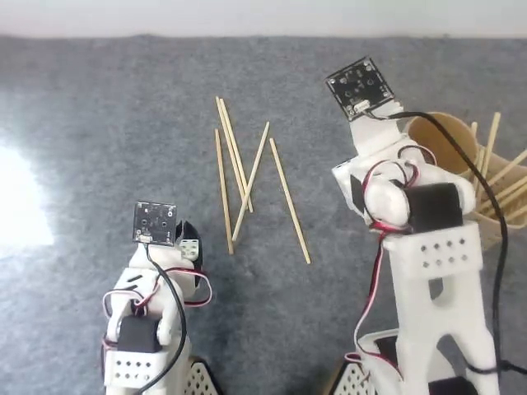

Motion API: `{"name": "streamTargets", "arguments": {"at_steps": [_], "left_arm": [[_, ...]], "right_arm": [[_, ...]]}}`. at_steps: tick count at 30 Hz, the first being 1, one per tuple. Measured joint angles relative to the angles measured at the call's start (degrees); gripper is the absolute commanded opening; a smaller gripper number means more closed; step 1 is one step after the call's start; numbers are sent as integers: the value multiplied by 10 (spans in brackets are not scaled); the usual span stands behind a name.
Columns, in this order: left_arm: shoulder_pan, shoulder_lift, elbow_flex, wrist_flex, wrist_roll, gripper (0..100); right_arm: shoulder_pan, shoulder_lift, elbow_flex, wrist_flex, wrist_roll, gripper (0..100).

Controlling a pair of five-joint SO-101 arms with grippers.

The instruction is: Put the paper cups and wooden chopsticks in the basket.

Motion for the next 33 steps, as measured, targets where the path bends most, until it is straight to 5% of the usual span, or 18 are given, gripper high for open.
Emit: {"name": "streamTargets", "arguments": {"at_steps": [6, 23, 33], "left_arm": [[0, 0, 0, 0, 0, 22], [0, 0, 0, 0, 0, 22], [-1, 0, 0, 10, 0, 22]], "right_arm": [[34, -70, -137, 94, 27, 90], [520, -30, -196, 189, 107, 84], [609, 21, -160, 192, 140, 84]]}}
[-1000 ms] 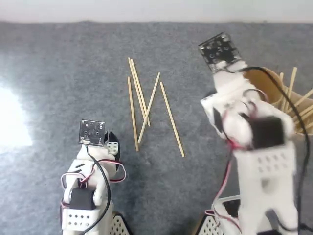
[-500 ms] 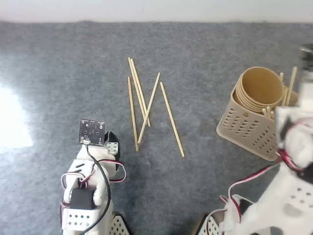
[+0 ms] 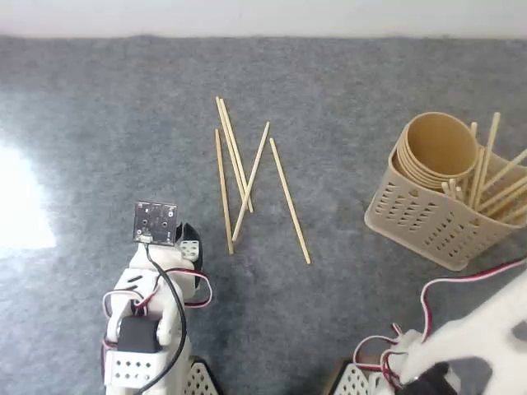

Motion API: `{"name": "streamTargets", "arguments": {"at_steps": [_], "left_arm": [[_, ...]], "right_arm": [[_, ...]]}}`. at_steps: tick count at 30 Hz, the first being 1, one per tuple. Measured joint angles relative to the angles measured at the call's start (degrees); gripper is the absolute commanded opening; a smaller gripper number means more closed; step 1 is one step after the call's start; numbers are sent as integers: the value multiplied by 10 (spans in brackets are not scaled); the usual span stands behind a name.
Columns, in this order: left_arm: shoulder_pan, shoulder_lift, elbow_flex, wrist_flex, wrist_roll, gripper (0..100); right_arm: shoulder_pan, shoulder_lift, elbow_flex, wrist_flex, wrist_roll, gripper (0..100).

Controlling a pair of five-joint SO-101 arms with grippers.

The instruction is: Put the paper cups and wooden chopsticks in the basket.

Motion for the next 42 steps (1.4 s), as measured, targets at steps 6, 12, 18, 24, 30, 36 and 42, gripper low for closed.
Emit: {"name": "streamTargets", "arguments": {"at_steps": [6, 12, 18, 24, 30, 36, 42], "left_arm": [[0, 0, 0, 0, 0, 22], [0, 0, 0, 0, 0, 22], [0, 0, 0, 0, 0, 22], [0, 0, 0, 0, 0, 22], [0, 0, 0, 0, 0, 22], [0, 0, 0, 0, 0, 22], [0, 0, 0, 1, 0, 22]], "right_arm": [[-49, 6, 87, -27, -24, 84], [-98, 8, 91, -51, -65, 84], [-107, 10, 91, -67, -76, 84], [-107, 40, 124, -89, -76, 84], [-107, 76, 145, -117, -76, 72], [-107, 80, 176, -154, -72, 8], [-118, 73, 196, -172, -55, 6]]}}
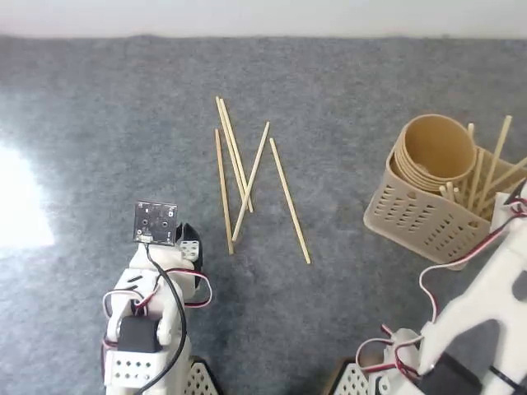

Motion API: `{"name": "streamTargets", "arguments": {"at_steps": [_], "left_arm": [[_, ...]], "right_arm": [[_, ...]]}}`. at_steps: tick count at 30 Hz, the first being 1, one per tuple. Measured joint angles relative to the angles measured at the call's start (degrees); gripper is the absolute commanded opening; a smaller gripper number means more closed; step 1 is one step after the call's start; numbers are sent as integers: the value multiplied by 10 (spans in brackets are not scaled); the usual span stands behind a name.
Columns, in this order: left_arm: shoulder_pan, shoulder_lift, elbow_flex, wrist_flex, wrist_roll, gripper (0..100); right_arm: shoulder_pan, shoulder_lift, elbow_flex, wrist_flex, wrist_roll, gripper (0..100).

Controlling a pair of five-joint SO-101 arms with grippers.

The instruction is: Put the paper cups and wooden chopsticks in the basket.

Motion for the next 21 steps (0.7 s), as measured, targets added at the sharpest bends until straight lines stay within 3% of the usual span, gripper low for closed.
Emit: {"name": "streamTargets", "arguments": {"at_steps": [5, 16, 21], "left_arm": [[0, 0, 0, 0, 0, 22], [0, 0, 0, 0, 0, 22], [0, 0, 0, 0, 0, 22]], "right_arm": [[-46, 0, 3, -4, -66, 6], [-228, 0, 4, -4, -190, 6], [-290, 0, 4, -4, -208, 6]]}}
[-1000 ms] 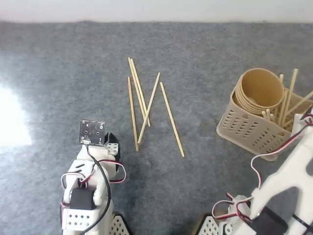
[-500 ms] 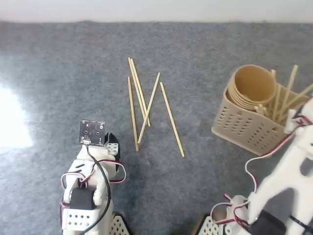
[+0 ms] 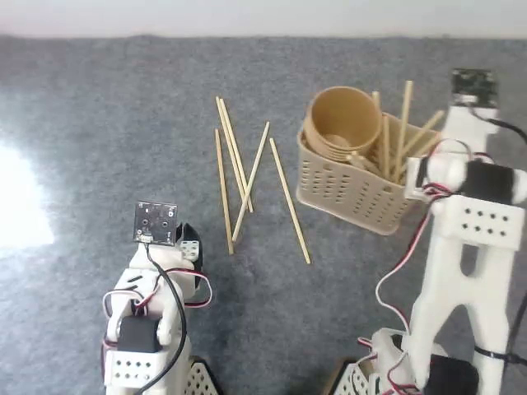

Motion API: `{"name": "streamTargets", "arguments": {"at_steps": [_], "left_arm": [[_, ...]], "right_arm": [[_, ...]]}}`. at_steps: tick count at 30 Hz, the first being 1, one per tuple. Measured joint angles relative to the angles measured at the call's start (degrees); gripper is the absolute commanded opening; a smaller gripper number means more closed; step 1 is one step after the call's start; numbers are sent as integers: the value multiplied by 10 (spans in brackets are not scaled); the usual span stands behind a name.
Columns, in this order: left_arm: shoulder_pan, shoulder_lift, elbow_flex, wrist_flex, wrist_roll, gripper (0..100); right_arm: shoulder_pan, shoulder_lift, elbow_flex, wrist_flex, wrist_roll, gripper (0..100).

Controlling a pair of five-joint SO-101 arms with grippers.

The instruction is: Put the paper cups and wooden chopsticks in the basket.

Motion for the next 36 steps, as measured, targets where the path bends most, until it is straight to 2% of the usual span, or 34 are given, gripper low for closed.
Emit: {"name": "streamTargets", "arguments": {"at_steps": [4, 8, 13, 14, 23, 28, 36], "left_arm": [[0, 0, 0, 0, 0, 22], [0, 0, 0, 0, 0, 22], [0, 0, 0, 0, 0, 22], [0, 0, 0, 0, 0, 23], [1, 0, 0, -33, 0, 23], [0, 0, 0, -37, 0, 23], [0, 0, 0, -28, 0, 23]], "right_arm": [[-47, 0, 0, 0, 28, 6], [-59, 0, 0, 0, 44, 17], [-61, 0, 4, 1, 61, 253], [-65, 11, 16, 6, 68, 272], [-62, -15, 23, 7, 148, 158], [-47, -9, 23, -18, 162, 161], [-4, 43, 18, -117, 164, 160]]}}
